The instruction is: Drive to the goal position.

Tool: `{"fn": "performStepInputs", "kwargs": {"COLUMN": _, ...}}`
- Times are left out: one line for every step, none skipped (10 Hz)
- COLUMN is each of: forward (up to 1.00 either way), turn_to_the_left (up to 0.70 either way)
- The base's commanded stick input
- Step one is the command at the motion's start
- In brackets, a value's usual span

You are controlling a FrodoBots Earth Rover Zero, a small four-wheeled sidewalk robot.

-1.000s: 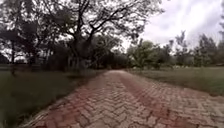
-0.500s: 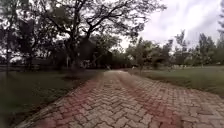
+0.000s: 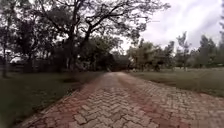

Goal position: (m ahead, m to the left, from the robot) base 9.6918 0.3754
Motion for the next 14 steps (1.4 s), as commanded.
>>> {"fn": "performStepInputs", "kwargs": {"forward": 0.7, "turn_to_the_left": 0.01}}
{"fn": "performStepInputs", "kwargs": {"forward": 0.7, "turn_to_the_left": 0.01}}
{"fn": "performStepInputs", "kwargs": {"forward": 0.7, "turn_to_the_left": 0.01}}
{"fn": "performStepInputs", "kwargs": {"forward": 0.7, "turn_to_the_left": 0.0}}
{"fn": "performStepInputs", "kwargs": {"forward": 0.7, "turn_to_the_left": -0.09}}
{"fn": "performStepInputs", "kwargs": {"forward": 0.7, "turn_to_the_left": -0.18}}
{"fn": "performStepInputs", "kwargs": {"forward": 0.7, "turn_to_the_left": -0.28}}
{"fn": "performStepInputs", "kwargs": {"forward": 0.7, "turn_to_the_left": -0.34}}
{"fn": "performStepInputs", "kwargs": {"forward": 0.7, "turn_to_the_left": -0.34}}
{"fn": "performStepInputs", "kwargs": {"forward": 0.7, "turn_to_the_left": -0.3}}
{"fn": "performStepInputs", "kwargs": {"forward": 0.7, "turn_to_the_left": -0.2}}
{"fn": "performStepInputs", "kwargs": {"forward": 0.7, "turn_to_the_left": -0.1}}
{"fn": "performStepInputs", "kwargs": {"forward": 0.7, "turn_to_the_left": 0.0}}
{"fn": "performStepInputs", "kwargs": {"forward": 0.7, "turn_to_the_left": 0.01}}
